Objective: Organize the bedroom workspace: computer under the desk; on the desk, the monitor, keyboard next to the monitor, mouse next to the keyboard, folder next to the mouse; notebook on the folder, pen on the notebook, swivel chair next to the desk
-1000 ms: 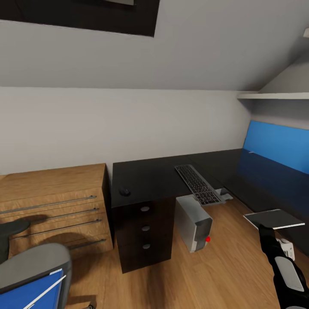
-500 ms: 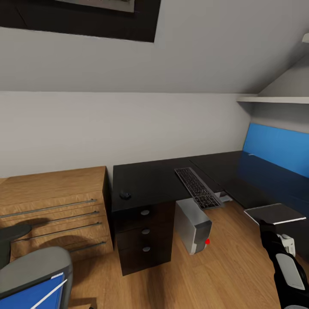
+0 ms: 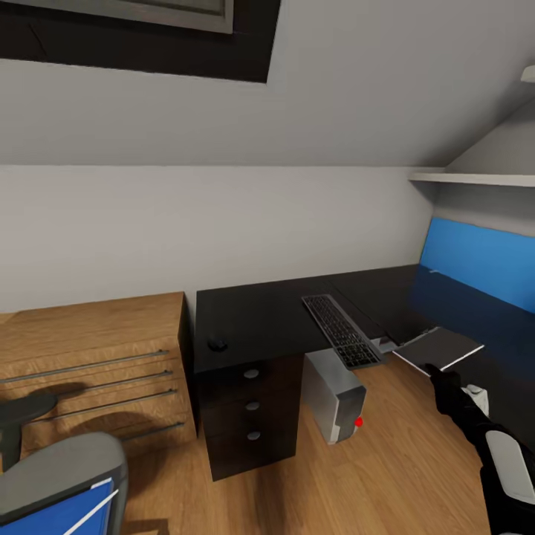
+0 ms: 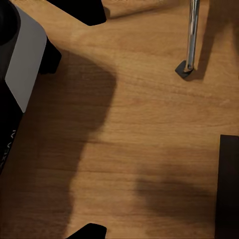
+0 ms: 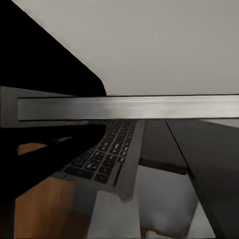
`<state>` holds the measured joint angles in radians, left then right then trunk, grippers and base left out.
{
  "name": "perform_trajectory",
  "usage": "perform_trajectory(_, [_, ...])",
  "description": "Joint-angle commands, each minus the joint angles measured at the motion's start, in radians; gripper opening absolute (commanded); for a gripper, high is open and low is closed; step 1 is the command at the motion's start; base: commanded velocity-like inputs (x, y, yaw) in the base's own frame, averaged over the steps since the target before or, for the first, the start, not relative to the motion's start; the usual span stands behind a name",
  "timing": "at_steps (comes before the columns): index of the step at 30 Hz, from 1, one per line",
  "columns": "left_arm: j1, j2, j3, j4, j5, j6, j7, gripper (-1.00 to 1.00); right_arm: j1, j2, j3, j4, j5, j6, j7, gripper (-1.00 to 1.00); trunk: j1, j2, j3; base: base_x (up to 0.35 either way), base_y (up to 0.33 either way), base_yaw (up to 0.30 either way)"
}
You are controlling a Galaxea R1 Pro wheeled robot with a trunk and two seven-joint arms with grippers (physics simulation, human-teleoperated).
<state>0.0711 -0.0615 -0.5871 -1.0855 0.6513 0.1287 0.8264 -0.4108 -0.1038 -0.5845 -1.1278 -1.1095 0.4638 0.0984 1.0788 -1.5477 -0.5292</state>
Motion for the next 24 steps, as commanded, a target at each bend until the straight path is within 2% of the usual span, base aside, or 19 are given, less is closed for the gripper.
perform_trajectory(1, [0.000,0.000,0.000,-0.002,0.002,0.006,0.005,1.00,0.000,0.000,-0.003,-0.005,-0.001,0.027,0.004,-1.00,-0.004,0.007,0.002,0.000,0.000,0.000])
perform_trajectory(3, [0.000,0.000,0.000,-0.002,0.002,0.006,0.005,1.00,0.002,0.000,-0.003,-0.017,-0.001,0.066,0.004,-1.00,-0.012,0.021,0.009,0.000,0.000,0.000])
perform_trajectory(9, [0.000,0.001,0.000,-0.002,0.002,0.006,0.005,1.00,0.008,-0.001,0.002,-0.054,0.000,0.108,0.010,-1.00,-0.035,0.063,0.027,0.000,0.000,0.000])
perform_trajectory(16, [0.000,0.001,0.000,-0.002,0.002,0.006,0.005,1.00,0.067,0.001,0.063,-0.179,0.003,0.130,0.019,-1.00,-0.061,0.112,0.049,0.000,0.000,0.002])
perform_trajectory(19, [0.000,0.001,0.000,-0.002,0.002,0.006,0.005,1.00,0.077,0.000,0.078,-0.201,0.002,0.139,0.021,-1.00,-0.073,0.133,0.058,0.000,0.000,0.069])
perform_trajectory(24, [-0.001,0.002,0.000,-0.003,0.002,0.006,0.005,1.00,0.086,-0.007,0.146,-0.217,0.006,0.214,0.063,-1.00,-0.092,0.168,0.071,0.000,0.000,0.182])
